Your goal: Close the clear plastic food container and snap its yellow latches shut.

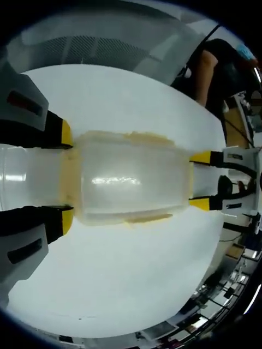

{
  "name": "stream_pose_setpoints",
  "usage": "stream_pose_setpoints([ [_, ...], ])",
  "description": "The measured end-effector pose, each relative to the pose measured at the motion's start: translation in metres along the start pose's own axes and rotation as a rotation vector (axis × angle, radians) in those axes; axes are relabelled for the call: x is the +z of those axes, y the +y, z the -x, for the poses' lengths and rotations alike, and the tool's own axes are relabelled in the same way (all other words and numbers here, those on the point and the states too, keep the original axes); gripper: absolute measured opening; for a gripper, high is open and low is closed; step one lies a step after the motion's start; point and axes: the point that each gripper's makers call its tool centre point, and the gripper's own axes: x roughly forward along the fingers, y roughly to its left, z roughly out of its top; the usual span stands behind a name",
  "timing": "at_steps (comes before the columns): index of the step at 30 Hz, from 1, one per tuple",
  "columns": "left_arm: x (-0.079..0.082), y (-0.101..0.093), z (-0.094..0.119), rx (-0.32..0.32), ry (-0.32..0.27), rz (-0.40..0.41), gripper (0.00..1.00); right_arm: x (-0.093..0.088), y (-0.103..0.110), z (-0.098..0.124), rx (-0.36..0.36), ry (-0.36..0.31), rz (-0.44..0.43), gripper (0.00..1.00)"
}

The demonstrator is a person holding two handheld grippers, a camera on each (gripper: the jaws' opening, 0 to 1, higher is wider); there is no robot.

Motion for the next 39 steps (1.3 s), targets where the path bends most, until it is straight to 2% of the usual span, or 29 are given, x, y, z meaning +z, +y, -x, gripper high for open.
stream_pose_setpoints([
  [7,-0.0005,-0.0006,-0.0005,0.000,-0.001,-0.001,0.40,-0.0002,0.0001,-0.0003,0.002,-0.002,0.002,0.39],
  [13,-0.0004,-0.0023,-0.0013,0.006,0.024,-0.002,0.40,-0.0001,0.0006,-0.0010,0.002,0.012,0.004,0.39],
  [24,-0.0013,-0.0042,-0.0004,0.023,0.015,0.006,0.40,0.0011,-0.0012,-0.0024,0.000,0.025,-0.007,0.40],
  [31,-0.0004,-0.0029,-0.0015,0.032,0.041,0.011,0.39,0.0006,-0.0023,-0.0025,-0.006,0.019,-0.028,0.39],
  [39,0.0010,-0.0033,0.0005,0.046,0.034,0.015,0.38,0.0005,-0.0030,-0.0020,-0.009,0.011,-0.035,0.38],
])
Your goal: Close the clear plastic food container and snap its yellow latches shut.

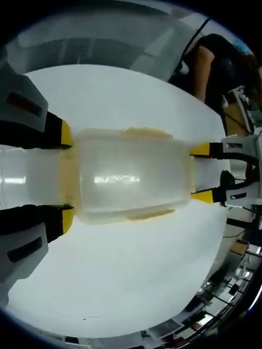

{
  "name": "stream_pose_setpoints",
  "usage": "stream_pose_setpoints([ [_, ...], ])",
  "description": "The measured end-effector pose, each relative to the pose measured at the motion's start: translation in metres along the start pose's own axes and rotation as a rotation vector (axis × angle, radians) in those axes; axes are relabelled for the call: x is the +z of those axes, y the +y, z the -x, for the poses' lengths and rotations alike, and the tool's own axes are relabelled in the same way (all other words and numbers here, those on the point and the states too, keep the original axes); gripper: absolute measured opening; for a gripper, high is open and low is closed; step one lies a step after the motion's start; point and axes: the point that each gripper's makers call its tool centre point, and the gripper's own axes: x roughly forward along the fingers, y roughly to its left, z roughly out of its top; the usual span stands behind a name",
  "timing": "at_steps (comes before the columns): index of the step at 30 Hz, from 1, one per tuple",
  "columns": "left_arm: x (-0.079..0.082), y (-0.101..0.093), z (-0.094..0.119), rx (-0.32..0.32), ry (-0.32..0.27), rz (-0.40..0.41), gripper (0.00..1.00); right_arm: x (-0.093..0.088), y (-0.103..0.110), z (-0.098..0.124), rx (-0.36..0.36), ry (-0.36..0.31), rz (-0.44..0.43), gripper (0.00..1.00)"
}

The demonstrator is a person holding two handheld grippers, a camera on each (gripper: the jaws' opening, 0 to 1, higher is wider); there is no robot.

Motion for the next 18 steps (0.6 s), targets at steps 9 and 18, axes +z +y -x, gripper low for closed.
stream_pose_setpoints([
  [9,-0.002,-0.005,-0.001,-0.009,0.019,0.034,0.38,0.000,0.003,0.002,0.025,-0.010,0.007,0.37],
  [18,0.007,-0.003,0.016,0.004,0.013,0.030,0.38,0.004,0.000,0.018,0.004,-0.035,0.017,0.37],
])
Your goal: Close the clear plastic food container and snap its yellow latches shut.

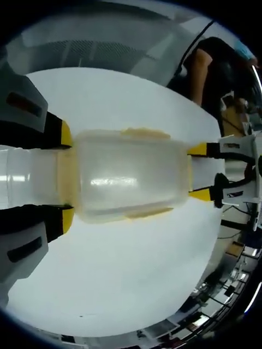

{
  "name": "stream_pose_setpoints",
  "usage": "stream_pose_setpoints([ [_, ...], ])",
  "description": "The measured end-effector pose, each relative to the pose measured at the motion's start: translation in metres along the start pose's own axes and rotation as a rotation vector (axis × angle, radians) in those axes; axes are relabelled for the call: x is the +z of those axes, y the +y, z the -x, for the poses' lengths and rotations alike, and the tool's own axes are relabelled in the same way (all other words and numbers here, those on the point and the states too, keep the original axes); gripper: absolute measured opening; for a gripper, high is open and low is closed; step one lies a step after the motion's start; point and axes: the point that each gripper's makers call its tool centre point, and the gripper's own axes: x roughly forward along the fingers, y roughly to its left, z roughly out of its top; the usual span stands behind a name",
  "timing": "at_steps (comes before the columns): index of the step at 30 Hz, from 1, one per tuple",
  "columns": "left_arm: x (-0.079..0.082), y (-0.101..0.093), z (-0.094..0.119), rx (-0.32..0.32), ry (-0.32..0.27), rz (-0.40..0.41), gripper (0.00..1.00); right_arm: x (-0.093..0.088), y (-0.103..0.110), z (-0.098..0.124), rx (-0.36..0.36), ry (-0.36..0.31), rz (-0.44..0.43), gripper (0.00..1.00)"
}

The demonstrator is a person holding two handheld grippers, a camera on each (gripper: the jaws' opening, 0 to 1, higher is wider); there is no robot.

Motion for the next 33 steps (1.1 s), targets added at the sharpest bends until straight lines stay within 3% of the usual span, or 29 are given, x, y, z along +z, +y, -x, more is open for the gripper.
stream_pose_setpoints([
  [10,0.011,-0.002,0.022,0.013,0.001,-0.015,0.38,0.008,0.004,0.024,-0.014,-0.016,0.011,0.37],
  [18,0.018,0.003,0.027,0.021,-0.004,-0.020,0.38,0.006,0.000,0.033,-0.016,-0.015,0.014,0.37],
  [33,0.045,0.002,0.031,0.018,-0.032,-0.026,0.38,-0.011,0.001,0.057,-0.020,-0.007,0.013,0.38],
])
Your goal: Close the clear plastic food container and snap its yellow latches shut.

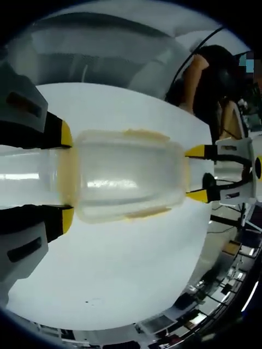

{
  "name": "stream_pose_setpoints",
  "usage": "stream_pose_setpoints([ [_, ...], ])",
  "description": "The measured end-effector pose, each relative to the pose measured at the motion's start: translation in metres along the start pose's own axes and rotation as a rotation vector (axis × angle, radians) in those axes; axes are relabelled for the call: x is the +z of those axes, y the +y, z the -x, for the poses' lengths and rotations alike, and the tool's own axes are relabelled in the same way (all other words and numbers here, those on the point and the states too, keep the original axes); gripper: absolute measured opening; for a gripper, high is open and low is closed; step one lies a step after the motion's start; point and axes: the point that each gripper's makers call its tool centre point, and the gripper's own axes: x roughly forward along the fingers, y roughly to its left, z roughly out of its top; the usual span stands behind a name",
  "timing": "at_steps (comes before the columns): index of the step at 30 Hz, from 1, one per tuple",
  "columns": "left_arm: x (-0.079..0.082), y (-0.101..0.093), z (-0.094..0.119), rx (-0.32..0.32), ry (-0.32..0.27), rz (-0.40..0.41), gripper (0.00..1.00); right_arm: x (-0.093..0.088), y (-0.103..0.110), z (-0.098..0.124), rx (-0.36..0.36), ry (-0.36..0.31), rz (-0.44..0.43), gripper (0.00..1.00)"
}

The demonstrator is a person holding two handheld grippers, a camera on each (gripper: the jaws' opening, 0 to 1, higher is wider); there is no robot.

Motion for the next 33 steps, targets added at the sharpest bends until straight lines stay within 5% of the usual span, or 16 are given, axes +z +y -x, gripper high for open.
stream_pose_setpoints([
  [33,0.073,0.005,-0.003,0.003,-0.036,-0.018,0.38,-0.057,0.000,0.043,-0.005,0.005,0.001,0.38],
])
